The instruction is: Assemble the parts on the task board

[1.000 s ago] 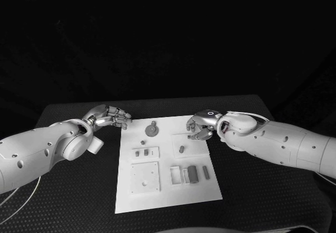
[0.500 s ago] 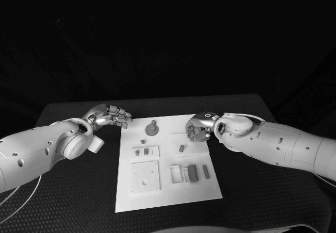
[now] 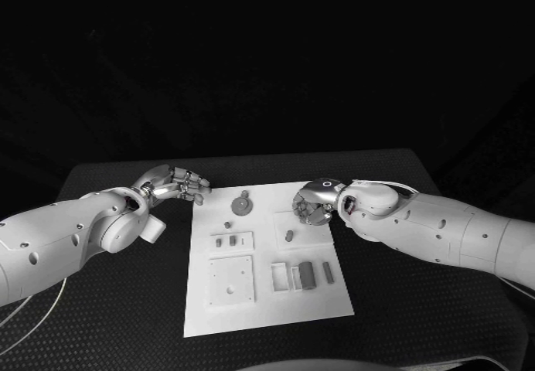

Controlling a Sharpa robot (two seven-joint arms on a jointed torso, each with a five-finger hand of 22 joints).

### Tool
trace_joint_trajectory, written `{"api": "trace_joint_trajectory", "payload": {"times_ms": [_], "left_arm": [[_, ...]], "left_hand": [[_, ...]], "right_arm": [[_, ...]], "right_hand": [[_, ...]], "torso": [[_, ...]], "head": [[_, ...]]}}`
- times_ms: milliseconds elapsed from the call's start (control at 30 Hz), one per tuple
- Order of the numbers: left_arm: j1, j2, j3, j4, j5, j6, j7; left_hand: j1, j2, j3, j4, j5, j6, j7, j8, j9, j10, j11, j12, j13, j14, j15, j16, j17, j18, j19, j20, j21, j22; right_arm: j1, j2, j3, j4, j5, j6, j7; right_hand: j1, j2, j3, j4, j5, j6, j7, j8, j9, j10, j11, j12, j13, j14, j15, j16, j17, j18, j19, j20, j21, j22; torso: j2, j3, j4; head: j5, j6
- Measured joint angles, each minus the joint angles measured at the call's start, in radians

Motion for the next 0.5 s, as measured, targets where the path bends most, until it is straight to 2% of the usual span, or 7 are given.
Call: {"api": "trace_joint_trajectory", "payload": {"times_ms": [133, 233, 433, 467, 500], "left_arm": [[0.0, 0.0, 0.0, 0.0, 0.0, 0.001, -0.001], [0.0, 0.0, 0.0, 0.0, 0.0, 0.002, -0.002], [0.0, 0.0, 0.0, 0.0, 0.0, 0.004, -0.005], [0.0, 0.0, 0.0, 0.0, 0.0, 0.004, -0.005], [0.0, 0.0, 0.0, 0.0, 0.0, 0.004, -0.005]], "left_hand": [[0.0, 0.0, 0.0, 0.0, 0.0, 0.0, 0.0, 0.0, 0.0, 0.004, 0.004, 0.0, 0.0, 0.0, 0.0, 0.0, 0.0, 0.0, 0.0, 0.0, 0.0, 0.0], [0.0, 0.0, 0.0, 0.0, 0.0, 0.0, 0.0, 0.0, 0.0, 0.004, 0.004, 0.0, 0.0, 0.0, 0.0, 0.0, 0.001, 0.0, 0.0, 0.0, 0.0, 0.0], [0.0, 0.0, -0.005, 0.0, 0.0, 0.0, 0.0, 0.0, 0.0, 0.004, 0.004, 0.0, -0.002, 0.0, 0.0, -0.004, 0.002, -0.001, 0.0, 0.0, 0.0, -0.001], [0.0, 0.0, -0.005, 0.0, 0.0, 0.0, 0.0, 0.0, -0.001, 0.004, 0.004, 0.0, -0.002, 0.0, 0.0, -0.004, 0.002, -0.001, 0.0, 0.0, 0.0, -0.001], [0.0, 0.0, -0.005, 0.0, 0.0, 0.0, 0.0, 0.0, -0.001, 0.004, 0.004, 0.0, -0.002, 0.0, 0.0, -0.004, 0.002, -0.001, 0.0, 0.0, 0.0, -0.001]], "right_arm": [[0.0, 0.0, 0.0, -0.001, -0.003, 0.001, 0.0], [0.0, 0.001, 0.0, -0.002, -0.005, 0.001, 0.0], [0.0, 0.004, 0.0, -0.004, -0.014, 0.0, 0.0], [0.0, 0.004, 0.0, -0.005, -0.016, -0.001, -0.001], [0.0, 0.005, 0.0, -0.006, -0.018, -0.001, -0.001]], "right_hand": [[0.008, 0.008, 0.0, 0.0, 0.0, 0.0, 0.0, 0.0, -0.001, 0.0, 0.0, -0.002, 0.0, 0.0, 0.0, 0.0, 0.001, 0.0, 0.003, 0.0, 0.0, 0.0], [0.018, 0.028, 0.003, -0.003, 0.0, 0.002, 0.001, 0.0, -0.002, 0.0, 0.0, -0.008, 0.001, 0.0, 0.0, 0.0, 0.003, 0.0, 0.003, 0.0, 0.0, 0.0], [0.04, 0.05, 0.006, -0.006, 0.0, 0.02, -0.005, 0.009, -0.004, 0.013, -0.002, -0.009, 0.002, 0.004, -0.004, 0.0, 0.008, 0.0, 0.003, 0.0, 0.0, 0.0], [0.044, 0.048, 0.017, -0.004, 0.0, 0.023, -0.007, 0.009, -0.005, 0.015, -0.003, -0.009, 0.002, 0.005, -0.005, 0.0, 0.009, 0.0, 0.004, 0.0, 0.0, 0.0], [0.055, 0.034, 0.052, 0.01, 0.0, 0.029, -0.006, 0.009, -0.008, 0.02, -0.002, -0.014, 0.004, 0.008, -0.008, 0.0, 0.01, 0.0, 0.004, 0.0, 0.0, 0.0]], "torso": [[0.0, -0.0006, 0.0001], [0.0, -0.0007, 0.0001], [0.0, -0.0007, 0.0001], [0.0, -0.0007, 0.0001], [0.0, -0.0007, 0.0001]], "head": [[0.001, -0.001], [0.001, -0.002], [0.0, -0.002], [0.0, -0.002], [0.0, -0.002]]}}
